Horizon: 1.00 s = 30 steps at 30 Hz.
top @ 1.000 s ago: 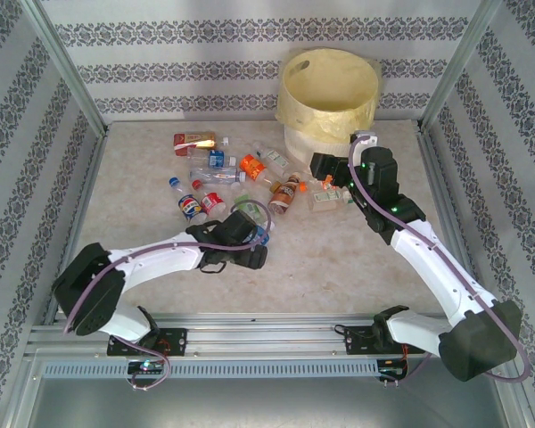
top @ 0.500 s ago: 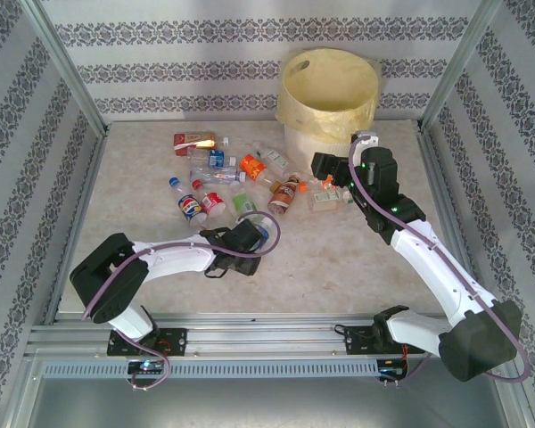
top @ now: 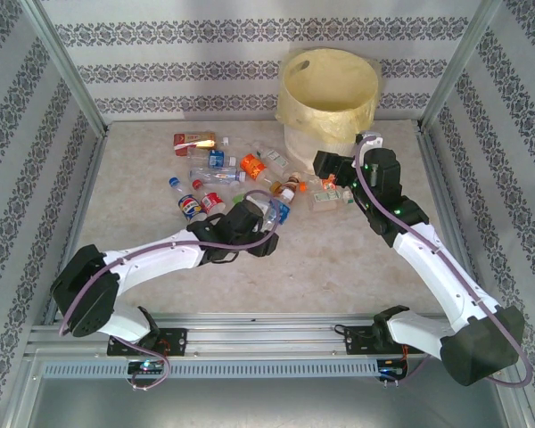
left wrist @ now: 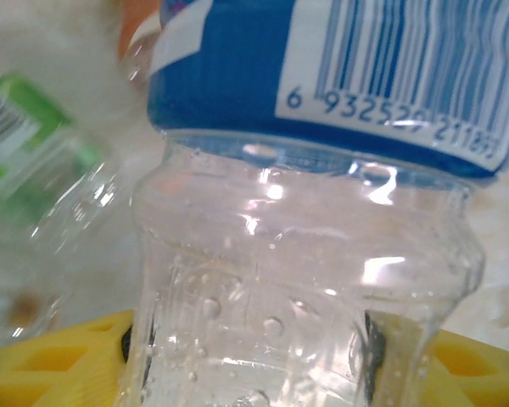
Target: Put the plastic bottles in the bin
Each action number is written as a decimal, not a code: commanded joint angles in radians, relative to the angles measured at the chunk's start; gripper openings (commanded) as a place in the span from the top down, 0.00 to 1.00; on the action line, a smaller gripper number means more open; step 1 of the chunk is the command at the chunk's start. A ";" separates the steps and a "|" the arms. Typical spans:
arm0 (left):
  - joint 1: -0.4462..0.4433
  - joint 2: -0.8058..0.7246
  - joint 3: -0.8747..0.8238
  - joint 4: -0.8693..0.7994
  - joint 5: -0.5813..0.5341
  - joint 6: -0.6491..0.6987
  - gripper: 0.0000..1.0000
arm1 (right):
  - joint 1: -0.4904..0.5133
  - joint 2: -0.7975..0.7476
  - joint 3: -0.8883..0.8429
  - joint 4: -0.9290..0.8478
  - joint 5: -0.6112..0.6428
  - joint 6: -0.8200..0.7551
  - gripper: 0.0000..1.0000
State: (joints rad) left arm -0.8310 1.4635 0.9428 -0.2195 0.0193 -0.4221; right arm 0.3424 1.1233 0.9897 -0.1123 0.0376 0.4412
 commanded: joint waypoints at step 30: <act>0.313 0.080 0.175 0.832 0.893 -0.339 0.41 | -0.001 0.161 0.232 0.192 -0.776 0.185 0.02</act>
State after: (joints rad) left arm -0.5186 1.5204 1.0782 0.4667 0.8391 -0.7010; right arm 0.3302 1.2732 1.1965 0.0006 -0.6151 0.6025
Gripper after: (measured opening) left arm 0.624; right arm 0.980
